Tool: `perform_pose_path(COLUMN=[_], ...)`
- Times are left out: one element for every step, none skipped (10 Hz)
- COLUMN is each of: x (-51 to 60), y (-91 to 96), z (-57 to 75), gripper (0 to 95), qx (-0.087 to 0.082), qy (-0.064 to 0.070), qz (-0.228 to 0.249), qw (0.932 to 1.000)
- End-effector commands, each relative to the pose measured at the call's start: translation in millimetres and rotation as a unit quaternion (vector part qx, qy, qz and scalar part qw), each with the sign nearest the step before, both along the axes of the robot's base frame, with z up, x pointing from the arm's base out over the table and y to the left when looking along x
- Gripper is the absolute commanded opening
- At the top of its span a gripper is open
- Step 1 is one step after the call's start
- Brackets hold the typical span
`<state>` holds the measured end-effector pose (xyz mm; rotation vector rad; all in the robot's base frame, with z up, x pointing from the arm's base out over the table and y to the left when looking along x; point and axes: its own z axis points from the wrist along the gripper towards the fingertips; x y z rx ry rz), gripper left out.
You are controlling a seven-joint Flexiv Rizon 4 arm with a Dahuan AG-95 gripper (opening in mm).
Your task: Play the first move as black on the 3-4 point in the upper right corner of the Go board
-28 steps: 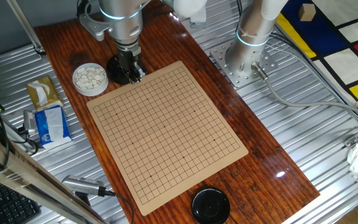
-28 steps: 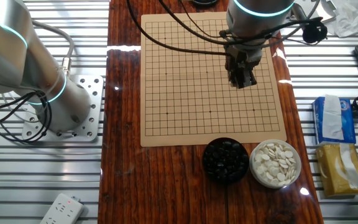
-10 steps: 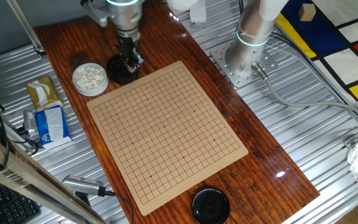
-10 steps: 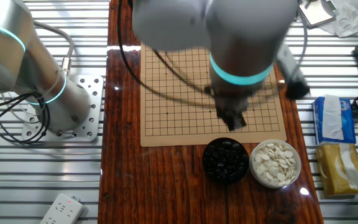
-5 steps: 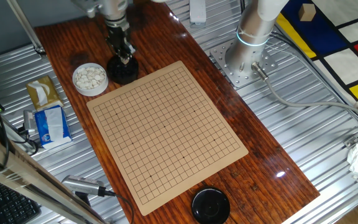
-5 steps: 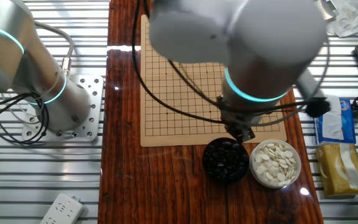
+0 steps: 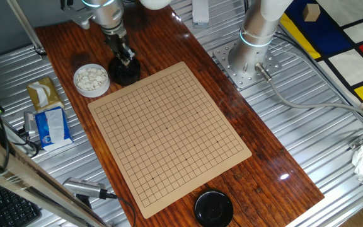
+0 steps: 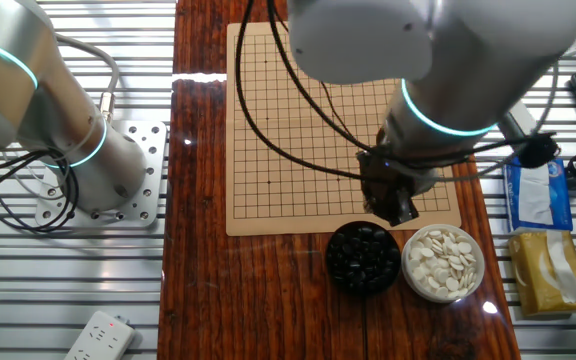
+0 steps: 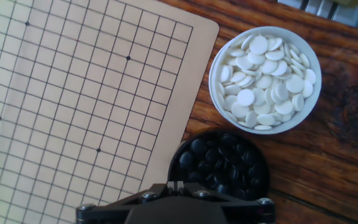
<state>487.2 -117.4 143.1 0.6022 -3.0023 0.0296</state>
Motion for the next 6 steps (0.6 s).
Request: perform_pose_path(x=[-0.8,-0.4,-0.1,-0.1,-0.1,-0.1], y=[0.3,0.8,1.1,1.1,1.1,1.1], z=[-0.3,-0.9,-1.3,-1.3,-1.3,-1.3], gripper=[0.0,0.0,0.0,0.0,0.0,0.0], qx=[0.012,0.015,0.016,0.008,0.0,-0.004], qy=[-0.012,-0.013,-0.013,-0.01,-0.009,-0.007], qz=[0.008,0.005,0.005,0.0,0.001,0.004], qw=[0.9998,0.9998,0.9998,0.9999,1.0,1.0])
